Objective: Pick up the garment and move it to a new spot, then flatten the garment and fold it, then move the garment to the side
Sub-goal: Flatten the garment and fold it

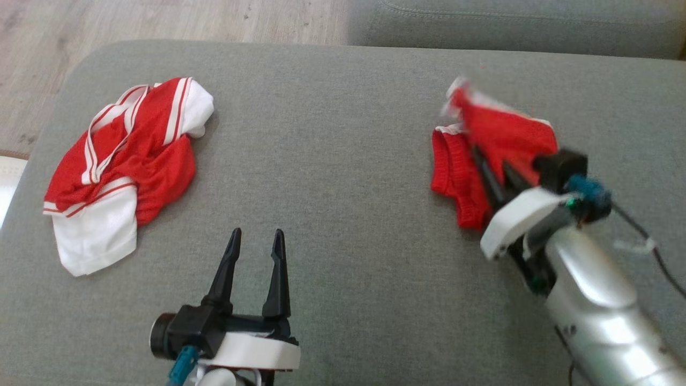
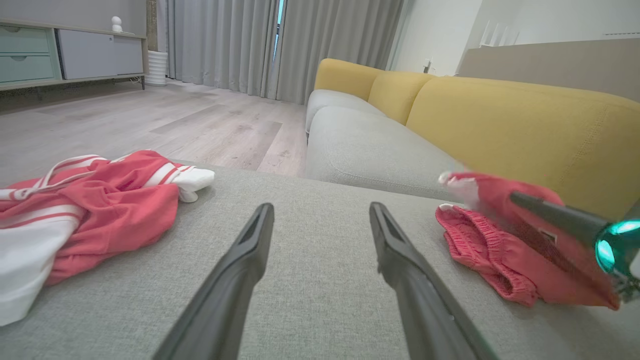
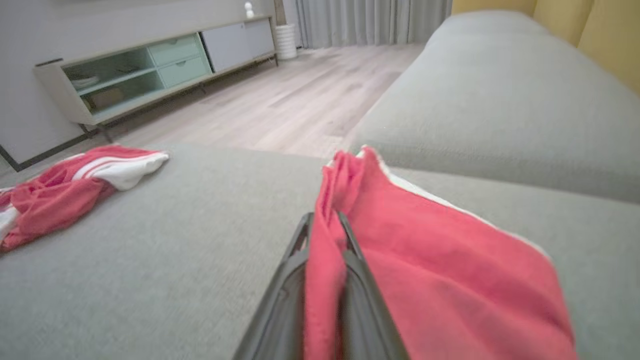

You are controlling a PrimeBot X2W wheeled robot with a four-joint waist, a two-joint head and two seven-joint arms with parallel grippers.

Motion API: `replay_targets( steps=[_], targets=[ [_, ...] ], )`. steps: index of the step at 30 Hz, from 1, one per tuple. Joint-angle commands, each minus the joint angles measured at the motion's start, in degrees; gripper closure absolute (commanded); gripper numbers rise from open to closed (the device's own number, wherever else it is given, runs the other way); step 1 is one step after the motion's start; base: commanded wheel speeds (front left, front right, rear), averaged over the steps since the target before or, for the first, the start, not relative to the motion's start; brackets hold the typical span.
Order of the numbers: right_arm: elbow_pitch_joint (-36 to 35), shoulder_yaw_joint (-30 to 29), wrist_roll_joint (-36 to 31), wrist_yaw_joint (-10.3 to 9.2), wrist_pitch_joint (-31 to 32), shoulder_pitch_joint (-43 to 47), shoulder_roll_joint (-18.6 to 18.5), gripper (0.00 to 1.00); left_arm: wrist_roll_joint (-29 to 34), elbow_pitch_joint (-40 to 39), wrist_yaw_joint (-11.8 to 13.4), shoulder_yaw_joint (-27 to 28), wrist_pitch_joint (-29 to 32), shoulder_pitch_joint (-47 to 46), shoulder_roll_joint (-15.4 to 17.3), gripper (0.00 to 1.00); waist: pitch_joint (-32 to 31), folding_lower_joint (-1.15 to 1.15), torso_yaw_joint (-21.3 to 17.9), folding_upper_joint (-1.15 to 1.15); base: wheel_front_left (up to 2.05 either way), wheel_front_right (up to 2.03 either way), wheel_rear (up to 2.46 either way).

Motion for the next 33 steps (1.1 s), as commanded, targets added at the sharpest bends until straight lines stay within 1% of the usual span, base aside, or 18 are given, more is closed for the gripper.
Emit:
replay_targets(
  steps=[1, 6, 10, 13, 16, 19, 23, 24, 25, 26, 29, 33],
  targets=[
    [-2.0, 1.2, 0.0, -0.05, -0.2, 0.9, 0.4, 0.0, -0.2, -1.6, 0.1, 1.5, -0.5, -1.0, -0.1, 0.0, 0.1, 0.0, 0.1, 0.0, 0.0, 0.0, 0.0],
    [-4.5, 0.6, 0.9, -0.05, -3.1, 5.4, 1.2, 0.0, -0.4, -1.4, 0.3, 1.7, -0.5, -0.7, -0.1, 0.0, -0.9, 0.0, 0.1, 0.0, 0.0, 0.0, 0.0],
    [-9.7, -3.2, 1.2, -0.05, -5.3, 9.3, 0.5, 0.0, -0.1, -1.7, 0.7, 2.8, -0.5, 0.7, -0.1, 0.0, -3.6, 0.0, -1.0, 0.0, 0.0, 0.0, 0.0],
    [-15.9, -7.5, 0.4, -0.05, -5.6, 13.4, 0.6, 0.0, -0.2, -2.6, 1.4, 4.0, -0.5, 2.7, -0.1, 0.0, -6.2, 0.0, -2.2, 0.0, 0.0, 0.0, 0.0],
    [-23.7, -12.1, 0.6, -0.05, -5.6, 18.4, 2.0, 0.0, 0.3, -3.9, 2.1, 5.1, -0.5, 4.6, -0.1, 0.0, -7.8, 0.0, -3.4, 0.0, 0.0, 0.0, 0.0],
    [-29.0, -14.4, 0.0, -0.05, -5.6, 23.1, 2.2, 0.0, 1.1, -5.5, 2.6, 5.9, -0.5, 6.0, -0.1, 0.0, -8.8, 0.0, -4.3, 0.0, 0.0, 0.0, 0.0],
    [-32.0, -17.8, -2.4, -0.05, -5.6, 28.5, 2.9, 0.0, 2.9, -7.2, 3.5, 6.7, -0.5, 8.1, -0.1, 0.0, -10.0, 0.0, -4.9, 0.0, 0.0, 0.0, 0.0],
    [-32.2, -18.3, -3.7, -0.05, -5.6, 29.9, 2.8, 0.0, 3.9, -7.4, 3.6, 6.8, -0.5, 8.6, -0.1, 0.0, -10.4, 0.0, -4.9, 0.0, 0.0, 0.0, 0.0],
    [-32.6, -18.6, -6.7, -0.05, -5.6, 32.4, 2.8, 0.0, 5.5, -7.7, 3.9, 7.0, -0.5, 9.9, -0.1, 0.0, -11.0, 0.0, -5.0, 0.0, 0.0, 0.0, 0.0],
    [-32.8, -18.8, -7.5, -0.05, -5.6, 33.6, 3.1, 0.0, 6.2, -7.9, 4.0, 7.1, -0.5, 10.6, -0.1, 0.0, -11.2, 0.0, -5.0, 0.0, 0.0, 0.0, 0.0],
    [-34.4, -20.3, -8.4, -0.05, -5.6, 36.9, 4.9, 0.0, 8.7, -7.7, 3.9, 7.9, -0.5, 12.8, -0.1, 0.0, -11.9, 0.0, -5.0, 0.0, 0.0, 0.0, 0.0],
    [-34.9, -20.3, -9.4, -0.05, -5.6, 38.5, 5.7, 0.0, 9.8, -7.7, 3.7, 8.5, -0.5, 13.7, -0.1, 0.0, -12.2, 0.0, -5.2, 0.0, 0.0, 0.0, 0.0]
  ],
)
